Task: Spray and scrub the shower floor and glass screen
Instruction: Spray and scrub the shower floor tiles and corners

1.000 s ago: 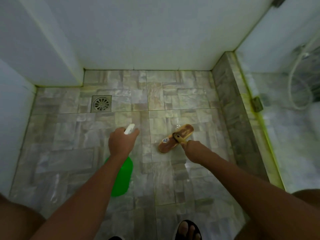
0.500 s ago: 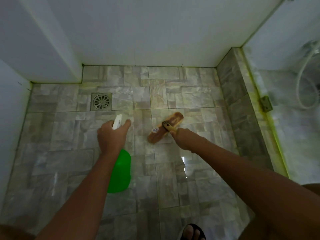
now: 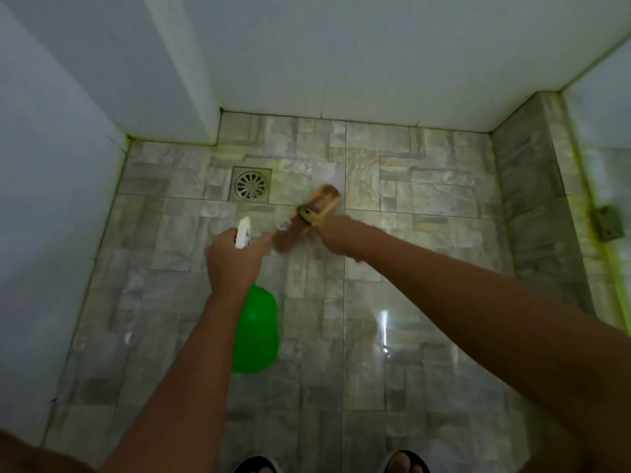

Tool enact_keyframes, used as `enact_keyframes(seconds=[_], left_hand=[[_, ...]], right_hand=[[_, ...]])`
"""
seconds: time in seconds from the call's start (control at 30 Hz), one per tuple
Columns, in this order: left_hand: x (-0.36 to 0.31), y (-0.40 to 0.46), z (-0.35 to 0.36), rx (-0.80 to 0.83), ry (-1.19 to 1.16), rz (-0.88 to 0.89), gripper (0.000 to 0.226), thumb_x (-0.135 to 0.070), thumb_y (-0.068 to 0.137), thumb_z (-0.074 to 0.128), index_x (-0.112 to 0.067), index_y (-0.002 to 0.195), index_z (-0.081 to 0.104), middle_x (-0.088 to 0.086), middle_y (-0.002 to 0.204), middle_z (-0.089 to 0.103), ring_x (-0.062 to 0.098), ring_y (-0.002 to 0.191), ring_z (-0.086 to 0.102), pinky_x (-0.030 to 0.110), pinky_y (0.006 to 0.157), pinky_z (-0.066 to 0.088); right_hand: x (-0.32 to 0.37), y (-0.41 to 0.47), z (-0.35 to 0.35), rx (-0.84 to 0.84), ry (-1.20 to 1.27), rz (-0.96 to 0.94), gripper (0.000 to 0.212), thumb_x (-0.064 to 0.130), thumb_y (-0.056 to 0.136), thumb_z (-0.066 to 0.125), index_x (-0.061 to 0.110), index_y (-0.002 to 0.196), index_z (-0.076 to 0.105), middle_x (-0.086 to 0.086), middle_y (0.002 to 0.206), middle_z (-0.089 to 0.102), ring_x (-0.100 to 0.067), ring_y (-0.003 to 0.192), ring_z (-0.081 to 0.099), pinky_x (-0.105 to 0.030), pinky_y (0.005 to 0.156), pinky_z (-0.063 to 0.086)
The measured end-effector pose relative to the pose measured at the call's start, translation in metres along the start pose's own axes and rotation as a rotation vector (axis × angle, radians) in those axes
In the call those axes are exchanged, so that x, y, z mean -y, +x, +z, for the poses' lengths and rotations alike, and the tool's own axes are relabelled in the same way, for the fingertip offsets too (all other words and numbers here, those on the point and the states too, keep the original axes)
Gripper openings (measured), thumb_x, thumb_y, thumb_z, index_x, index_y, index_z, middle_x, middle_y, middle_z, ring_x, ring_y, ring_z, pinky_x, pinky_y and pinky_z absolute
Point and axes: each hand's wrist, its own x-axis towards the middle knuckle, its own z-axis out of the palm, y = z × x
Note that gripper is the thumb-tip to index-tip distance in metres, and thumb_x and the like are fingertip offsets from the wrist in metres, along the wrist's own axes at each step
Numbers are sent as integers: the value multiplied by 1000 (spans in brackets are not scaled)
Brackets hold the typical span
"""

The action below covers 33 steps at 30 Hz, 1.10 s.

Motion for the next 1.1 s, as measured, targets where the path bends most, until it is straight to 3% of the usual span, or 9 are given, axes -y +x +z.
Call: enact_keyframes(seconds=[0.13, 0.27, 0.4, 0.53, 0.67, 0.73, 0.83, 0.97, 1.1], left_hand=[[3, 6, -10, 19, -20, -27, 38, -36, 83, 84, -3, 75, 67, 9, 71, 65, 27, 69, 61, 31, 56, 41], [9, 7, -21, -16, -36, -20, 36, -35, 84, 84, -11, 70, 62, 1, 64, 57, 14, 58, 51, 25, 54, 38], [12, 0, -19, 44, -61, 21, 28, -31, 83, 86, -11, 82, 67, -1, 71, 61, 15, 64, 57, 25, 57, 46], [7, -1, -9, 107, -95, 5, 33, -35, 78, 89, -8, 84, 71, 8, 74, 67, 36, 74, 70, 54, 65, 63], [4, 4, -6, 136, -118, -15, 44, -36, 79, 88, 1, 83, 67, 8, 72, 61, 24, 67, 55, 38, 64, 51], [-4, 4, -4, 148, -127, -8, 39, -33, 81, 87, -1, 81, 65, 4, 71, 59, 20, 66, 53, 31, 60, 41], [-19, -3, 7, 185, -99, 26, 33, -31, 83, 86, -12, 71, 61, -1, 65, 57, 16, 61, 53, 26, 53, 38], [-24, -9, 21, 186, -56, -8, 34, -41, 80, 83, -12, 69, 68, 10, 70, 70, 28, 69, 68, 34, 61, 49], [-32, -13, 28, 152, -84, -3, 37, -45, 77, 83, -14, 69, 64, 4, 66, 63, 28, 67, 67, 36, 59, 53]], right_hand=[[-35, -42, 17, 70, -78, 81, 36, 19, 107, 27, 2, 134, 46, -18, 128, 54, -33, 107, 61, -31, 79, 48], [6, -14, 11, 40, -17, 66, 35, 19, 107, 28, 1, 128, 50, -15, 105, 57, -23, 78, 61, -25, 58, 49], [48, 34, 3, -13, 142, 48, 37, 18, 107, 26, 9, 136, 47, -25, 111, 59, -31, 79, 59, -41, 70, 55], [52, 55, -10, -15, 279, 120, 30, 22, 106, 32, 3, 94, 51, -21, 92, 55, -28, 68, 55, -38, 60, 52], [23, 35, -15, 16, 366, 188, 43, 39, 103, 32, 6, 82, 48, -15, 72, 48, -24, 58, 48, -34, 55, 45], [3, 13, -12, -39, 382, 225, 59, 63, 95, 32, 8, 87, 52, -13, 73, 50, -23, 57, 47, -30, 51, 43], [-36, -17, 1, -93, 278, 248, 57, 57, 99, 30, 6, 105, 55, -11, 82, 58, -28, 62, 58, -36, 54, 53], [-74, -50, 15, -44, 278, 359, 51, 57, 99, 32, 12, 99, 54, -12, 82, 61, -27, 63, 61, -37, 57, 56], [-92, -70, 21, -25, 287, 404, 60, 63, 96, 29, 9, 103, 55, -12, 82, 60, -27, 65, 62, -34, 55, 55]])
